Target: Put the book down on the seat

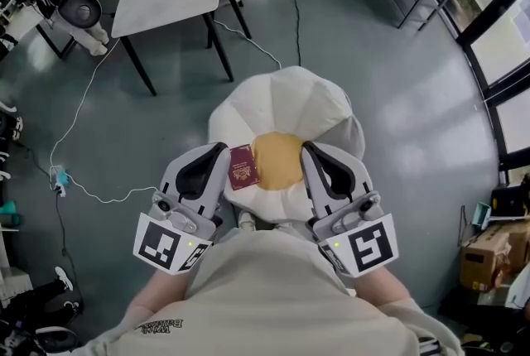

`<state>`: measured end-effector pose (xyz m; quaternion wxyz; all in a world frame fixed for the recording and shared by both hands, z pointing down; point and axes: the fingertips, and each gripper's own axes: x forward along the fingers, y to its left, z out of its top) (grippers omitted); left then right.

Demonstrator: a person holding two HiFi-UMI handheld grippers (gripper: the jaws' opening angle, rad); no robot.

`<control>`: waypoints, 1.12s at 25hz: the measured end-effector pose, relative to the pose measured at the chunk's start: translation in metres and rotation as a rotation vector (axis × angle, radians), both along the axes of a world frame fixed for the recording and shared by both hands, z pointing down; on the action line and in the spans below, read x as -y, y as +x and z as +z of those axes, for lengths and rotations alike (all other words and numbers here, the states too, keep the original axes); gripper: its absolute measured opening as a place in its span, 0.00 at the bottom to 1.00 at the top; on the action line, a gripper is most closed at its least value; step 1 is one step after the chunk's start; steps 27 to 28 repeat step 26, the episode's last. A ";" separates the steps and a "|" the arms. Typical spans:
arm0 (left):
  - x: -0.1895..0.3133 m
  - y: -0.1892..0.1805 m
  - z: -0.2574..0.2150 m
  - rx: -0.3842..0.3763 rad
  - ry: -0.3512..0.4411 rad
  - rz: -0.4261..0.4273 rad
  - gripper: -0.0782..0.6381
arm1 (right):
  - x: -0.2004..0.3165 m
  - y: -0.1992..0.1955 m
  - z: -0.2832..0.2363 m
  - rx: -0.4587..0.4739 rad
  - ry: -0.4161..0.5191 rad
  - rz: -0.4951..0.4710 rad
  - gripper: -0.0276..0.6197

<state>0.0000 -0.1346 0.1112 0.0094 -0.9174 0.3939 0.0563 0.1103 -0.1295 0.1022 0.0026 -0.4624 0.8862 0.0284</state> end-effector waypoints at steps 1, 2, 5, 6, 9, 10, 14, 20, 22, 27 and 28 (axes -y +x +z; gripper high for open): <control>-0.001 0.001 0.000 0.003 0.001 0.001 0.12 | 0.000 0.000 0.000 0.000 -0.001 0.000 0.05; -0.002 0.001 0.000 0.006 0.002 0.002 0.12 | 0.000 0.000 0.001 0.001 -0.003 0.001 0.05; 0.000 0.000 -0.001 0.011 0.004 0.002 0.12 | 0.001 -0.001 0.000 0.003 -0.010 -0.003 0.05; 0.001 -0.001 -0.002 0.012 0.005 0.001 0.12 | 0.002 -0.001 0.000 0.005 -0.013 -0.002 0.05; -0.001 0.000 -0.004 0.015 0.004 0.004 0.12 | -0.001 0.002 -0.003 0.007 -0.017 0.003 0.05; -0.003 0.000 -0.005 0.016 0.008 0.005 0.12 | -0.003 0.003 -0.004 0.003 -0.011 0.003 0.05; -0.008 0.000 -0.010 0.014 0.035 0.004 0.12 | -0.007 0.004 -0.008 0.007 0.011 0.009 0.05; -0.015 -0.001 -0.013 0.023 0.040 0.011 0.12 | -0.014 0.004 -0.008 0.020 0.005 0.013 0.05; -0.017 -0.001 -0.012 0.026 0.040 0.012 0.12 | -0.016 0.004 -0.007 0.022 0.005 0.013 0.05; -0.022 0.000 -0.011 0.029 0.040 0.012 0.12 | -0.021 0.007 -0.007 0.027 0.004 0.015 0.05; -0.022 0.000 -0.011 0.029 0.040 0.012 0.12 | -0.021 0.007 -0.007 0.027 0.004 0.015 0.05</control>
